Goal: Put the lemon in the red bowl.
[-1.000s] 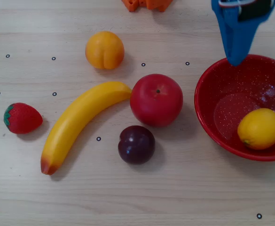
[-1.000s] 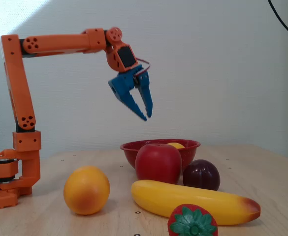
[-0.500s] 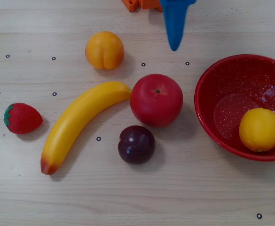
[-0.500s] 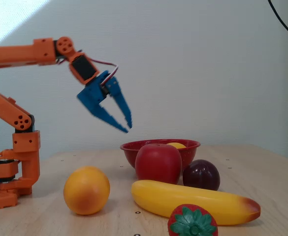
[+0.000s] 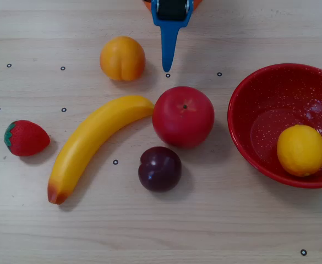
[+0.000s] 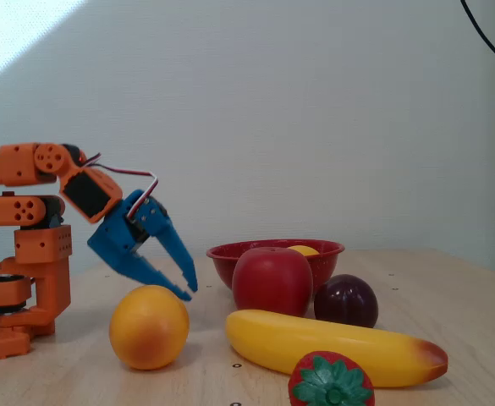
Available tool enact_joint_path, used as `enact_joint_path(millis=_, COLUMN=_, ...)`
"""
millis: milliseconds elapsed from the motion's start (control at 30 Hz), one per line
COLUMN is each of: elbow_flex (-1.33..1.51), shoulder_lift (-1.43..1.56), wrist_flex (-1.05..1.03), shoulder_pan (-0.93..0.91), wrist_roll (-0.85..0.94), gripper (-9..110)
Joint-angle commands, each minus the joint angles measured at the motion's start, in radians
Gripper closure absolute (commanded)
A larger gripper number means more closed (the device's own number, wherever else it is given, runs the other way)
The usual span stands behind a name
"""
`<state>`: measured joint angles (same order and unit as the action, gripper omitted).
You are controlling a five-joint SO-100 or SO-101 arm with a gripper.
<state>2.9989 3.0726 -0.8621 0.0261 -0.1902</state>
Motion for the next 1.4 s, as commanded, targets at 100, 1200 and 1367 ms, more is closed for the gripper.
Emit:
enact_joint_path(millis=100, elbow_flex=0.054, shoulder_lift=0.132, wrist_flex=0.044, shoulder_pan=0.021, wrist_roll=0.052, gripper=101)
enact_joint_path(millis=1200, elbow_flex=0.120, shoulder_lift=0.158, wrist_flex=-0.021, shoulder_pan=-0.011, wrist_roll=0.161, gripper=101)
enact_joint_path(millis=1367, elbow_flex=0.120, shoulder_lift=0.158, wrist_flex=-0.021, shoulder_pan=-0.011, wrist_roll=0.161, gripper=101)
